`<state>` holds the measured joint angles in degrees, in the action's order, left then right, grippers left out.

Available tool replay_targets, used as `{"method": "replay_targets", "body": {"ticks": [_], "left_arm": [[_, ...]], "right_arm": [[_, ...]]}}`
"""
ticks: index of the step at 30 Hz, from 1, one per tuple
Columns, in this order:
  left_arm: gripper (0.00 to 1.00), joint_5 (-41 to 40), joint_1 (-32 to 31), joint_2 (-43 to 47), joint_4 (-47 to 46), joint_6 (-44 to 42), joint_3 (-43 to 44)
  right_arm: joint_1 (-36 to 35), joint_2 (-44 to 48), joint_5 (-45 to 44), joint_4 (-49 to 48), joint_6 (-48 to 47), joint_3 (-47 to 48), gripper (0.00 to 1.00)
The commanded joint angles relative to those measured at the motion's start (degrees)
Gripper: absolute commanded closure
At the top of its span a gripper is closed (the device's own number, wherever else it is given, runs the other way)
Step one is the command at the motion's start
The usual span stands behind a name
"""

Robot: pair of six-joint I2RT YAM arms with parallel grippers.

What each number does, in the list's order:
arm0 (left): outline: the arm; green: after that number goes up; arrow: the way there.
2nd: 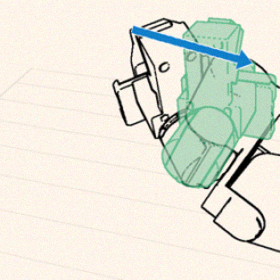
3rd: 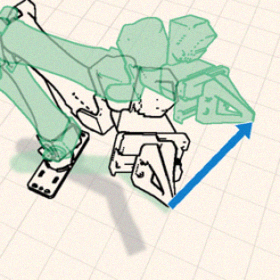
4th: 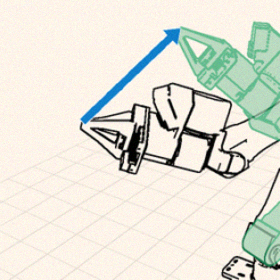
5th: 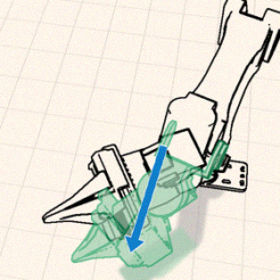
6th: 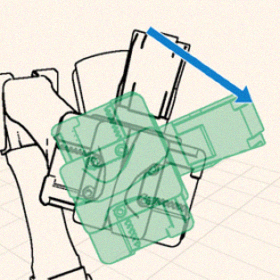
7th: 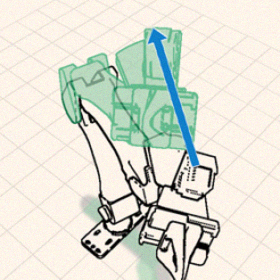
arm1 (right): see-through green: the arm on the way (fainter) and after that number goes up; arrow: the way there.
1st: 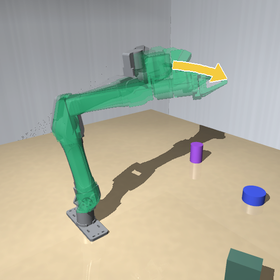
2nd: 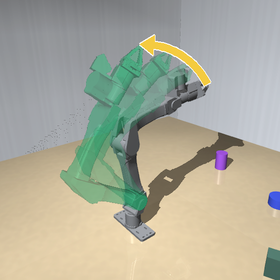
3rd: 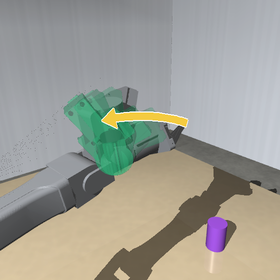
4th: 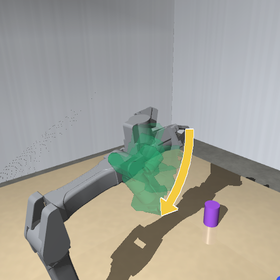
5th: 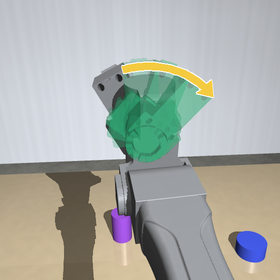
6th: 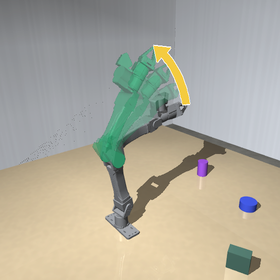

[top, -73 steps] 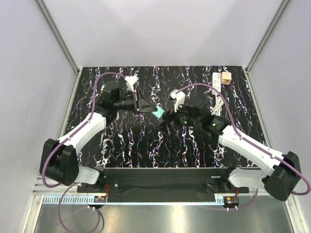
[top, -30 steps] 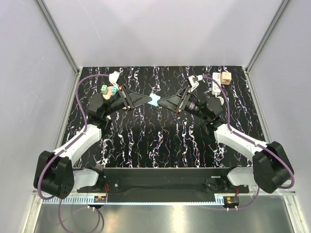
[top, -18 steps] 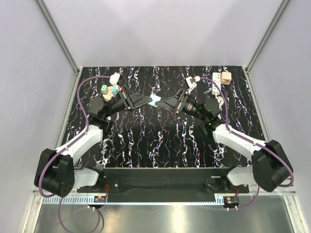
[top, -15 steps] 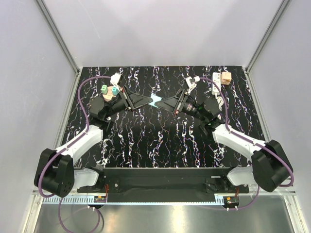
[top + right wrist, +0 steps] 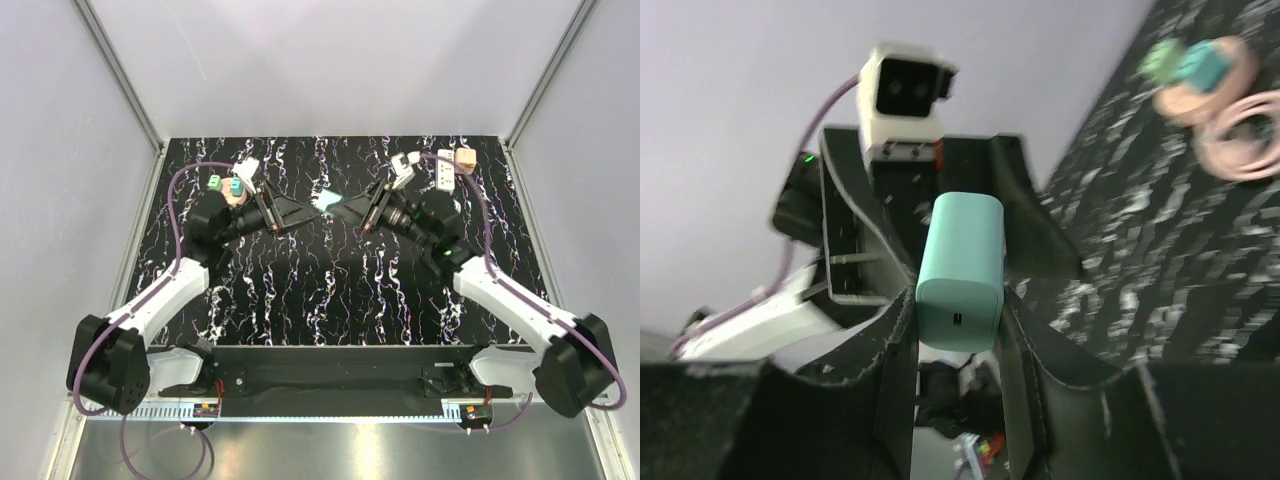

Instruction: Insert the plug

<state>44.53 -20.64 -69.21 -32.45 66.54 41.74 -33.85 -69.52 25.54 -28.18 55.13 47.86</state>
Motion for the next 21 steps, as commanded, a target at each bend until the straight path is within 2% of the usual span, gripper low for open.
{"method": "replay_targets", "body": {"ticks": [1,2,3,4,6,9,12,15,21], "left_arm": [[0.01,-8.0,0.5,4.0,35.5,-22.6,9.8],[0.01,-10.4,0.5,3.9,40.5,-30.8,13.8],[0.01,-13.8,0.6,3.7,44.3,-34.3,15.4],[0.01,-15.6,0.6,3.6,50.8,-37.3,17.0],[0.01,-20.0,0.6,3.1,55.0,-44.4,20.1],[0.01,-24.9,0.5,3.4,57.9,-50.1,19.9],[0.01,-27.0,0.6,2.6,57.8,-52.9,17.3],[0.01,-24.3,0.5,1.1,58.5,-53.3,16.5],[0.01,-23.0,0.5,1.8,58.2,-52.7,16.4]], "right_arm": [[4.6,5.2,-9.0,27.9,-13.9,10.0,1.0],[8.9,5.1,-9.5,34.3,-17.2,14.3,1.0],[11.6,3.4,-9.5,44.0,-19.5,16.7,1.0],[13.7,1.9,-10.1,49.1,-22.1,19.5,1.0],[18.3,-4.7,-13.3,62.2,-29.7,28.3,1.0],[21.8,-15.1,-20.3,74.3,-37.2,40.3,1.0],[25.9,-25.4,-23.2,79.8,-41.3,51.7,1.0],[29.6,-36.7,-25.2,85.3,-44.6,63.6,1.0],[31.8,-55.9,-30.0,92.1,-51.3,84.2,1.0]]}}
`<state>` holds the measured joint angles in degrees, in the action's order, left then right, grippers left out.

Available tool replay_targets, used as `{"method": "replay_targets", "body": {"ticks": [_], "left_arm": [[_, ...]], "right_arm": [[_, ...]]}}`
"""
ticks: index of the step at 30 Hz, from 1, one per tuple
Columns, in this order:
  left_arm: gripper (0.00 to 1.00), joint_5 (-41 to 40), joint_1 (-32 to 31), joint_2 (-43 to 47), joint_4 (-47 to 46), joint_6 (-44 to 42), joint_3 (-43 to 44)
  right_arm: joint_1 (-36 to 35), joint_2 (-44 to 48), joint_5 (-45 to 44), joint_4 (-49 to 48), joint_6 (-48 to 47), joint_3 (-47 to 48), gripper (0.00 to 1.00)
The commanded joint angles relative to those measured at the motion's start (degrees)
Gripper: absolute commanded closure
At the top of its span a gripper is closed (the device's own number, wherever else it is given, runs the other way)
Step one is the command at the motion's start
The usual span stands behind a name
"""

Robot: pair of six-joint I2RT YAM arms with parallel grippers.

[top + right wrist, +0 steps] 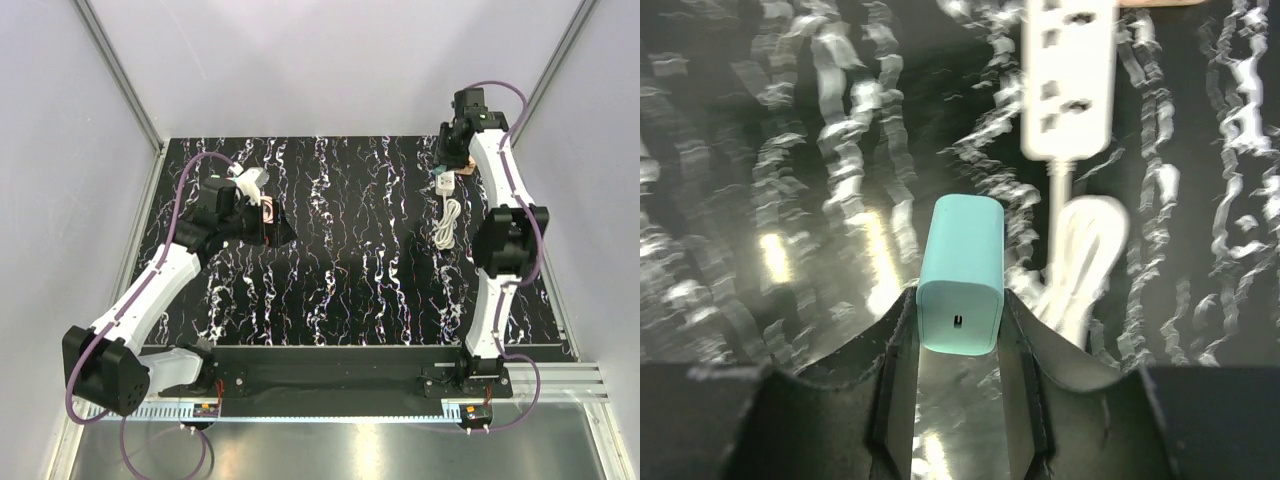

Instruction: Insert the plug

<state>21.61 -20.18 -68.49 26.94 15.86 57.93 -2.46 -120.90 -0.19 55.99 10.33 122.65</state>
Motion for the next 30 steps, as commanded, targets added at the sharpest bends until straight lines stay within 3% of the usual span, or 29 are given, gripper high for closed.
{"method": "replay_targets", "body": {"ticks": [1,4,6,11,16,30], "left_arm": [[0.01,-0.3,0.1,1.0,-1.3,-2.1,0.4],[0.01,-1.1,0.2,1.4,-1.3,-2.2,0.2],[0.01,-1.7,0.2,1.7,-1.2,-2.3,0.0],[0.01,-1.0,0.2,0.4,-1.4,-2.0,0.3],[0.01,1.2,0.7,-1.5,-1.7,-1.4,0.4],[0.01,3.3,1.8,-2.0,-2.3,-0.7,0.3]], "right_arm": [[0.5,-7.1,-4.6,9.3,-7.3,16.5,1.0],[0.6,-17.2,-7.0,14.7,-12.9,29.7,1.0],[1.0,-21.1,-9.4,15.2,-16.6,32.7,1.0],[2.1,-21.3,-7.2,8.5,-20.2,29.0,1.0],[2.1,-24.5,-0.9,7.8,-22.3,32.7,1.0],[4.5,-27.4,-3.9,3.7,-23.7,32.4,1.0]]}}
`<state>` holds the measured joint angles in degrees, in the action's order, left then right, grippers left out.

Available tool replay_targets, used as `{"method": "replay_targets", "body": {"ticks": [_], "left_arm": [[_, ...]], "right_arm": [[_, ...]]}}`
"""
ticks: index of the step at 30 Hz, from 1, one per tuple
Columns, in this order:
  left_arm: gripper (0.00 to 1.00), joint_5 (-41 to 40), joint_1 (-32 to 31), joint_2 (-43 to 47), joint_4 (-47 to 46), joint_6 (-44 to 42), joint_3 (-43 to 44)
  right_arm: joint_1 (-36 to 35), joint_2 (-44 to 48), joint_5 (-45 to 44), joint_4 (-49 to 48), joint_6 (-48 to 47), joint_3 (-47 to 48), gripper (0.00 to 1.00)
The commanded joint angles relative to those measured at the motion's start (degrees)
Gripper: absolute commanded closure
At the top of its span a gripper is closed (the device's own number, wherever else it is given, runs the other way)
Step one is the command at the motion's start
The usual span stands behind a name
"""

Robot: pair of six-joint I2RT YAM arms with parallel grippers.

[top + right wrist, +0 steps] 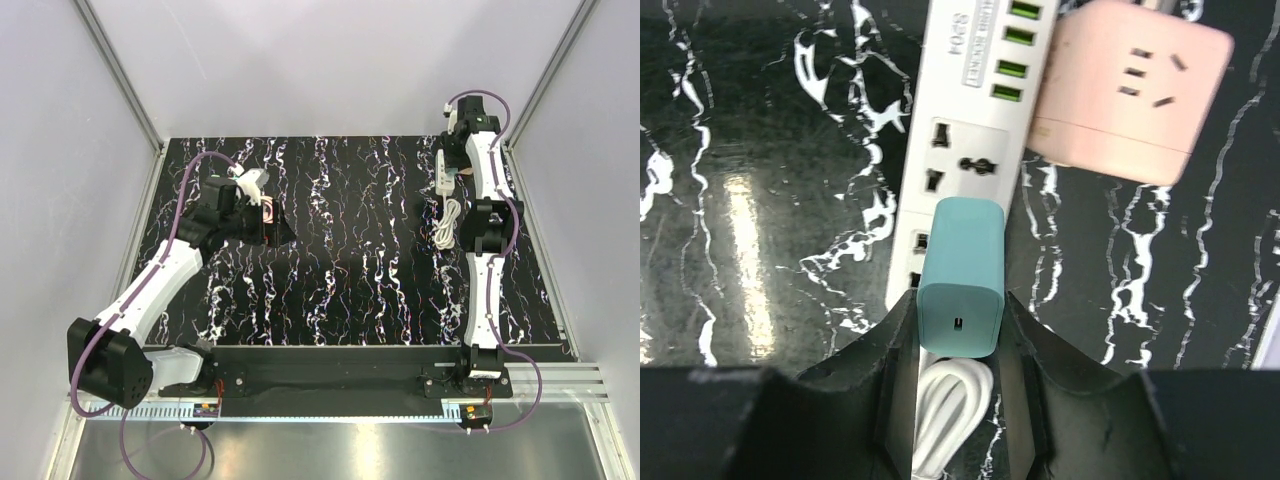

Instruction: Insert the plug

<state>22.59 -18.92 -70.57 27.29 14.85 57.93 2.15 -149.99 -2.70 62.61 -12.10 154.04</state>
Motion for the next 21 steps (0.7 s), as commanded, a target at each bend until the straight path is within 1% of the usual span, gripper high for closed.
{"method": "replay_targets", "body": {"ticks": [1,5,8,12,16,21], "left_arm": [[0.01,2.4,0.6,0.2,-2.7,0.3,0.3],[0.01,2.9,0.6,0.6,-2.9,0.4,0.1],[0.01,3.1,0.6,1.4,-3.2,0.4,-0.2],[0.01,3.2,0.7,1.9,-3.3,0.4,-0.4],[0.01,3.3,0.6,2.4,-3.5,0.6,-0.6],[0.01,3.7,0.6,3.0,-3.9,0.8,-0.8]], "right_arm": [[-0.1,2.6,-2.3,-2.9,-0.7,0.6,1.0],[-0.1,6.5,-4.1,-2.8,2.5,-4.5,1.0],[-0.1,10.9,-5.0,-2.8,7.3,-11.9,1.0],[-0.1,15.9,-5.5,-2.9,11.6,-19.3,1.0],[-0.1,18.5,-8.4,-3.4,13.9,-24.7,1.0],[-0.1,19.2,-5.4,-4.9,15.1,-29.2,1.0]]}}
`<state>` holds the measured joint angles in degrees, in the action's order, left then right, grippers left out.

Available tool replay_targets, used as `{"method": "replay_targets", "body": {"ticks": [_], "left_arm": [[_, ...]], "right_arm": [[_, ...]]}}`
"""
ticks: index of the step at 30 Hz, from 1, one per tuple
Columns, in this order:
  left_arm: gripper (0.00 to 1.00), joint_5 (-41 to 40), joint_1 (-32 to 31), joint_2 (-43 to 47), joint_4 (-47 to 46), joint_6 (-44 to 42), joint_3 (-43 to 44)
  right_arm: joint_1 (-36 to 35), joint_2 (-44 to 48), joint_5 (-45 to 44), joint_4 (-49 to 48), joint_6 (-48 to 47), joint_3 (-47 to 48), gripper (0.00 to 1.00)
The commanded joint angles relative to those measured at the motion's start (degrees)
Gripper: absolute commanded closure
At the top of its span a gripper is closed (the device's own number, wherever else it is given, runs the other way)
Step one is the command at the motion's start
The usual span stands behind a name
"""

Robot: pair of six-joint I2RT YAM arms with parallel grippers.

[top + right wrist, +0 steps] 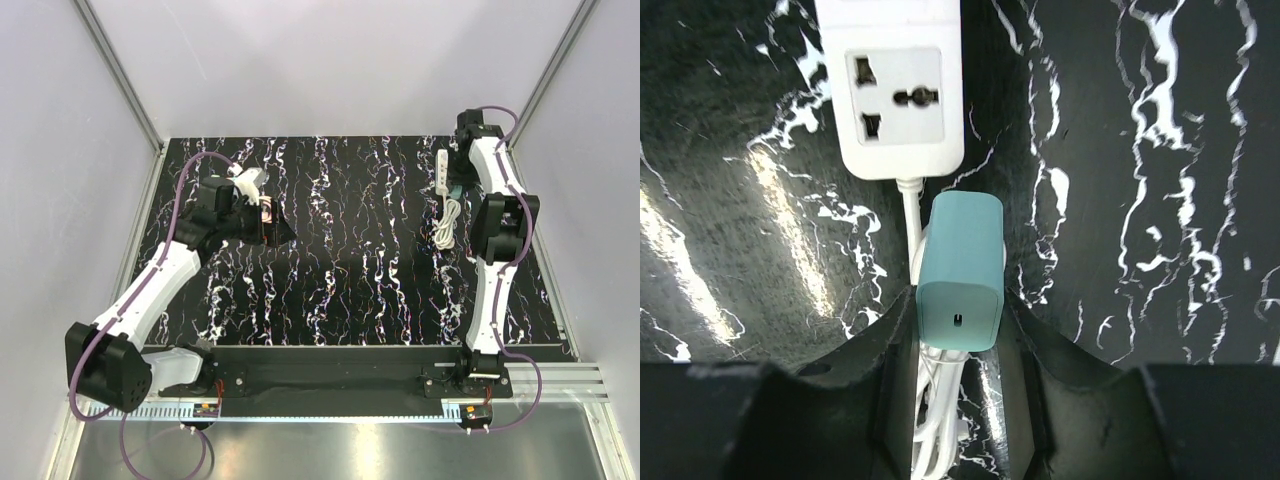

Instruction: Insert the plug

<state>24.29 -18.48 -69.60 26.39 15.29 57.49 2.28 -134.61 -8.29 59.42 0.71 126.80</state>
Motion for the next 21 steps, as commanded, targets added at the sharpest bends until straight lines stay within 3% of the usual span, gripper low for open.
{"method": "replay_targets", "body": {"ticks": [1,12,21], "left_arm": [[0.01,2.1,0.2,2.0,-3.0,0.4,-0.4],[0.01,2.8,0.2,2.1,-3.5,1.0,-0.7],[0.01,3.2,0.2,2.6,-4.0,1.3,-1.2]], "right_arm": [[-0.3,3.8,0.4,-1.9,2.4,-2.6,1.0],[-1.1,12.0,6.9,-8.6,-0.4,-20.7,1.0],[-8.4,22.9,4.2,-7.5,2.6,-38.5,1.0]]}}
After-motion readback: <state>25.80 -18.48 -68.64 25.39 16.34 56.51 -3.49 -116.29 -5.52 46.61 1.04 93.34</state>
